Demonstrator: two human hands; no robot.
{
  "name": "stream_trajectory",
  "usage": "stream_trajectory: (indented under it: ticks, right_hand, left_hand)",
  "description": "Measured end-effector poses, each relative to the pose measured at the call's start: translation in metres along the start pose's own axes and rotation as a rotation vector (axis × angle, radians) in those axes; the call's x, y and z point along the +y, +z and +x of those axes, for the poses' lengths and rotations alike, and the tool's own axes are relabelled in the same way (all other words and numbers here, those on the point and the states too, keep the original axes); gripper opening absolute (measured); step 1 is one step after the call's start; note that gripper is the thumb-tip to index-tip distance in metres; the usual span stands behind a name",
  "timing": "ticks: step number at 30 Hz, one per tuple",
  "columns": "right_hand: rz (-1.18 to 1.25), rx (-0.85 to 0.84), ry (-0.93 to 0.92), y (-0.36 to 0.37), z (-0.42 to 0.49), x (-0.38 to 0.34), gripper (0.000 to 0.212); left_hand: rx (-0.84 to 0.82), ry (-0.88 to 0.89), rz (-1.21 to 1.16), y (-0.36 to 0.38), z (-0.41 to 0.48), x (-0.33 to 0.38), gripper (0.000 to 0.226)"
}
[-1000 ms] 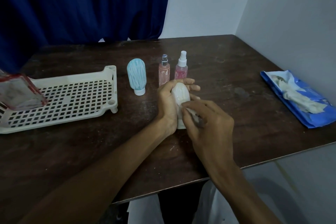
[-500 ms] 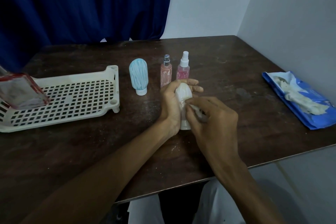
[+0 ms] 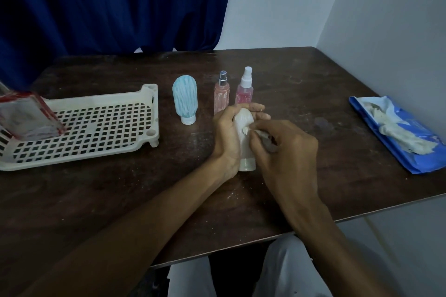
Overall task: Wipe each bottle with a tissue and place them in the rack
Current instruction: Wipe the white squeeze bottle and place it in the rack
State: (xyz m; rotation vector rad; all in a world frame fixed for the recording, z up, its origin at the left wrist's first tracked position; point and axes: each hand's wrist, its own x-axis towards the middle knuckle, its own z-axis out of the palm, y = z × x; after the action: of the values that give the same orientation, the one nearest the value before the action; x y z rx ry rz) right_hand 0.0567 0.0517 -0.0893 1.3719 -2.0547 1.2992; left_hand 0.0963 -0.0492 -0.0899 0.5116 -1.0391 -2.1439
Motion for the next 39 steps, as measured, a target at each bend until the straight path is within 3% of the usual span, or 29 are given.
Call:
stream_trajectory:
  ticks: [8, 15, 22, 28, 35, 39]
  right_hand:
    - [0.042, -0.067, -0.048, 0.001, -0.015, -0.005, 0.009]
    - [-0.002, 0.011, 0.001, 0.001, -0.001, -0.001, 0.017]
    - [0.03, -0.047, -0.077, -0.004, -0.02, -0.001, 0.01]
    - [0.033, 0.013, -0.007, -0.001, -0.005, 0.001, 0.016]
    - [0.032, -0.041, -0.07, -0.001, -0.02, -0.004, 0.01]
    - [0.023, -0.023, -0.002, -0.009, -0.018, 0.004, 0.011]
  left_hand:
    - [0.04, -0.024, 0.005, -0.001, 0.0, 0.0, 0.039]
    - [-0.039, -0.026, -0.019, 0.0, -0.003, 0.0, 0.038]
    - [0.028, -0.022, -0.003, -0.001, 0.003, -0.004, 0.037]
    - [-0.048, -0.063, -0.047, -0.002, 0.0, -0.002, 0.038]
    - [0.011, -0.049, -0.019, -0.004, 0.005, -0.004, 0.039]
    - [-0.014, -0.061, -0.011, 0.002, 0.004, -0.006, 0.038]
